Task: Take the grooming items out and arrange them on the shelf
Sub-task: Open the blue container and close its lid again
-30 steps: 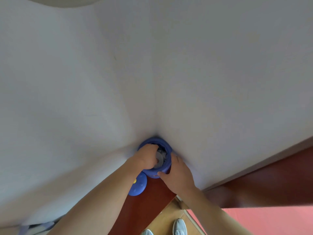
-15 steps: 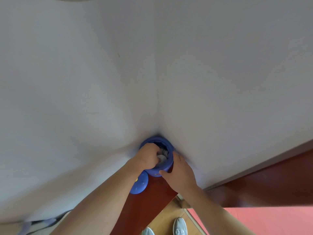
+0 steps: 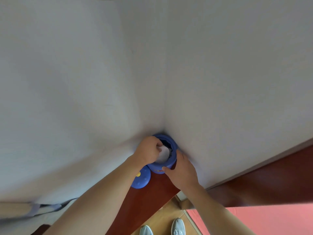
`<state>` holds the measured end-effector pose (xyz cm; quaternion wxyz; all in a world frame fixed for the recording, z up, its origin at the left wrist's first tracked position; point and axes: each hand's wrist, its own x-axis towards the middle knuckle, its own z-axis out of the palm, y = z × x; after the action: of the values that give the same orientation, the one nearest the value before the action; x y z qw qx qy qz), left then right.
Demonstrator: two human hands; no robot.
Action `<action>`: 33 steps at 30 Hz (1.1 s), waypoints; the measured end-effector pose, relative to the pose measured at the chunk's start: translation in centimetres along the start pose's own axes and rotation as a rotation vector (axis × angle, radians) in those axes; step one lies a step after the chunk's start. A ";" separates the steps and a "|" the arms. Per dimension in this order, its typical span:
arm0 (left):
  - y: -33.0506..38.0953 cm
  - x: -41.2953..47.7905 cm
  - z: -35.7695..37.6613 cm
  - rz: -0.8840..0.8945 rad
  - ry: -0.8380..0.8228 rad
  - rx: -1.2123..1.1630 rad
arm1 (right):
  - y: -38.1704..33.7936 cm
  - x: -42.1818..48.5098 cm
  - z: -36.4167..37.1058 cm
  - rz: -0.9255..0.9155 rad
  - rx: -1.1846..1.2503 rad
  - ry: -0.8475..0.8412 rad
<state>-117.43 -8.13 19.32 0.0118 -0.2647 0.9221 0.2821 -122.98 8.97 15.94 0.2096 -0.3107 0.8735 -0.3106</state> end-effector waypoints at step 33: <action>-15.9 -15.0 1.2 -0.398 0.108 -0.126 | 0.4 0.3 0.6 -0.038 -0.080 -0.036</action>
<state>-96.80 -11.40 12.72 0.0014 -0.4565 0.8314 0.3168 -123.02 8.72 15.22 0.2067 -0.3412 0.8752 -0.2737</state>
